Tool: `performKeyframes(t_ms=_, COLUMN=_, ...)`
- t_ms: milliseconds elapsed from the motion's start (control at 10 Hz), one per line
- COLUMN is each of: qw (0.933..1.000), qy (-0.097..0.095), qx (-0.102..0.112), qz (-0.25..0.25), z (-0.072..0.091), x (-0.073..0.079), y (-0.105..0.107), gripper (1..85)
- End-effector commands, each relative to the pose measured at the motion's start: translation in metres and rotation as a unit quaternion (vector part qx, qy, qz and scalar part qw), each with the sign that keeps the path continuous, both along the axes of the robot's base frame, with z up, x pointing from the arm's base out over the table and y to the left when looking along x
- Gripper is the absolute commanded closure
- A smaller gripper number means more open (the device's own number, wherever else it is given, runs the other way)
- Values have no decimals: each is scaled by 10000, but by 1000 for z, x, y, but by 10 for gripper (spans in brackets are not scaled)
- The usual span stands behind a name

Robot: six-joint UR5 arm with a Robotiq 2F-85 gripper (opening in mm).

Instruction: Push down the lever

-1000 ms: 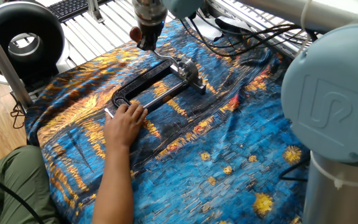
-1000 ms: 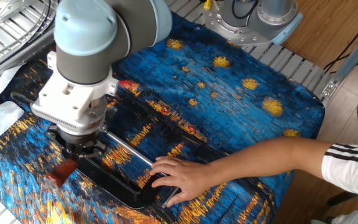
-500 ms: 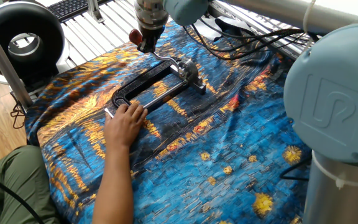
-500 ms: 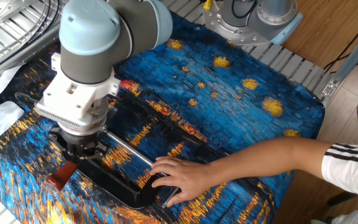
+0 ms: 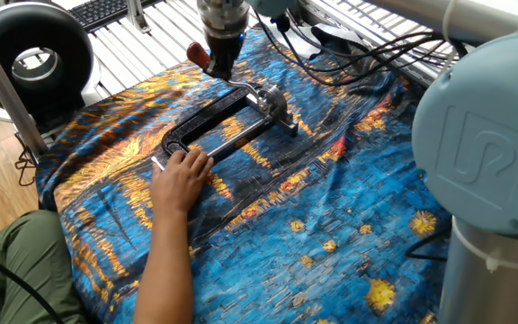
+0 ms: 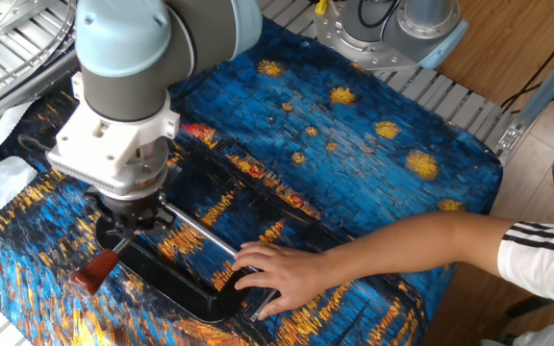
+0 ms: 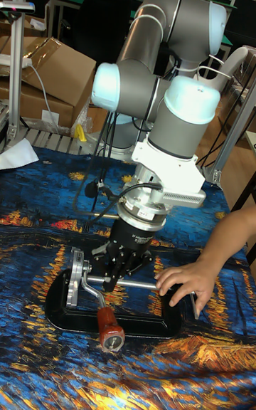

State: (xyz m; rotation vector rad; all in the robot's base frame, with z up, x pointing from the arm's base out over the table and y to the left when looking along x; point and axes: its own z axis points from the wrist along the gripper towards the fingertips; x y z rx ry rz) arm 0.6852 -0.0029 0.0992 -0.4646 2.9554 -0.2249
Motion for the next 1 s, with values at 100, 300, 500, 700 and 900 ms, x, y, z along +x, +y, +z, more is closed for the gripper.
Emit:
performKeyframes(t_ms=100, qw=9993, qy=88, qx=-142, qz=-329, z=4, x=-7, y=-12, gripper=847)
performKeyframes(t_ms=300, qw=9999, qy=-1, qx=-111, qz=-108, z=4, x=-1, y=-8, gripper=847)
performKeyframes(t_ms=500, qw=10000, qy=-42, qx=-30, qz=-79, z=-11, x=12, y=-4, gripper=847)
performKeyframes(t_ms=700, qw=9999, qy=-102, qx=23, qz=-64, z=-19, x=20, y=-1, gripper=847)
performKeyframes(t_ms=900, qw=9998, qy=-196, qx=-39, qz=42, z=-28, x=31, y=-4, gripper=847)
